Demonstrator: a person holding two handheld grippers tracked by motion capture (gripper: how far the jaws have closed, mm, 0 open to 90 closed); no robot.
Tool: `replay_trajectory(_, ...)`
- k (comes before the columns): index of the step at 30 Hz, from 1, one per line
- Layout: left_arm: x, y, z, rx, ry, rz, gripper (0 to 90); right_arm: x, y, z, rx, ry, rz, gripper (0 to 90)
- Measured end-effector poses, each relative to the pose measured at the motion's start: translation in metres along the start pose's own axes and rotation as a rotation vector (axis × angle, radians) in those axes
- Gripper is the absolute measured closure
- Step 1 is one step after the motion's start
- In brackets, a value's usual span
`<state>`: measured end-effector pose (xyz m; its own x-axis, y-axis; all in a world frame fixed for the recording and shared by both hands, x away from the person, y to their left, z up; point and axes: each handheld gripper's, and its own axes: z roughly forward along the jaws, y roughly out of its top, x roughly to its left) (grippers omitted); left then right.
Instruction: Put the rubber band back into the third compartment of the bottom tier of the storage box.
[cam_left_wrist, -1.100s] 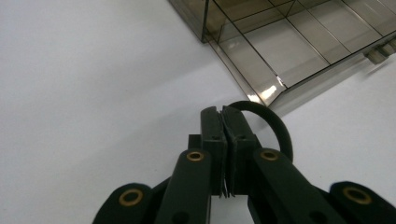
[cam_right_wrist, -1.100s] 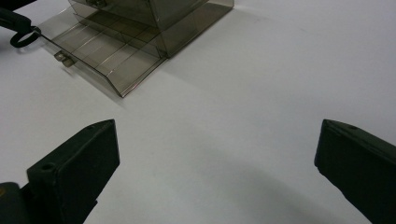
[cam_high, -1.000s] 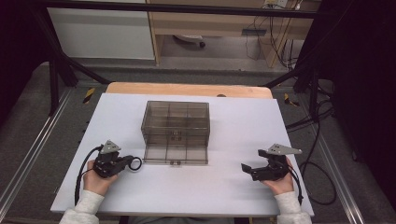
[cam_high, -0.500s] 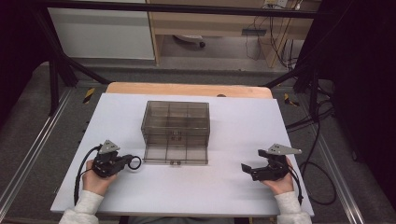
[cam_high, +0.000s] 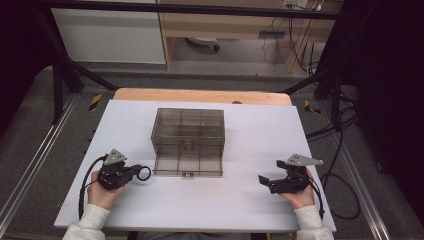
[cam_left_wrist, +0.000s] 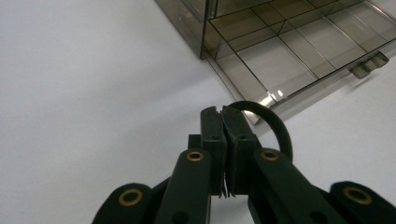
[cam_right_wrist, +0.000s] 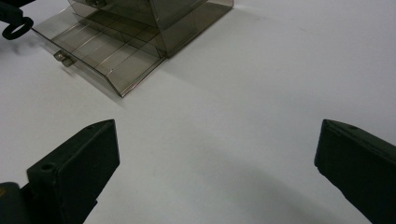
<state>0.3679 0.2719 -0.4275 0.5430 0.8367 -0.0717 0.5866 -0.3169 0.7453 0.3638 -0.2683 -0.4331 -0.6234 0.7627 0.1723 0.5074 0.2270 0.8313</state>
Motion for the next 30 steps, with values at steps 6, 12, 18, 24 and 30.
replay_trajectory(6, -0.0012, 0.0016, -0.0025, -0.013, -0.002, 0.004, 88.1, 0.0002, -0.0001, 0.0003, 0.004, 0.0, -0.001, 0.7)
replay_trajectory(12, -0.0016, 0.0025, -0.0036, -0.016, -0.003, 0.002, 88.0, -0.0001, -0.0001, 0.0002, 0.002, -0.001, 0.0, 0.7)
replay_trajectory(18, -0.0031, 0.0039, -0.005, -0.023, -0.006, 0.008, 88.0, 0.0001, -0.0003, 0.0004, 0.005, 0.001, 0.001, 0.6)
replay_trajectory(24, -0.0045, 0.0052, -0.007, -0.032, -0.009, 0.011, 88.0, -0.0001, -0.0002, 0.0003, 0.003, 0.0, 0.001, 0.6)
replay_trajectory(30, -0.0072, 0.0066, -0.0082, -0.038, -0.021, 0.014, 88.0, -0.0002, -0.0002, 0.0002, 0.004, 0.0, -0.001, 0.6)
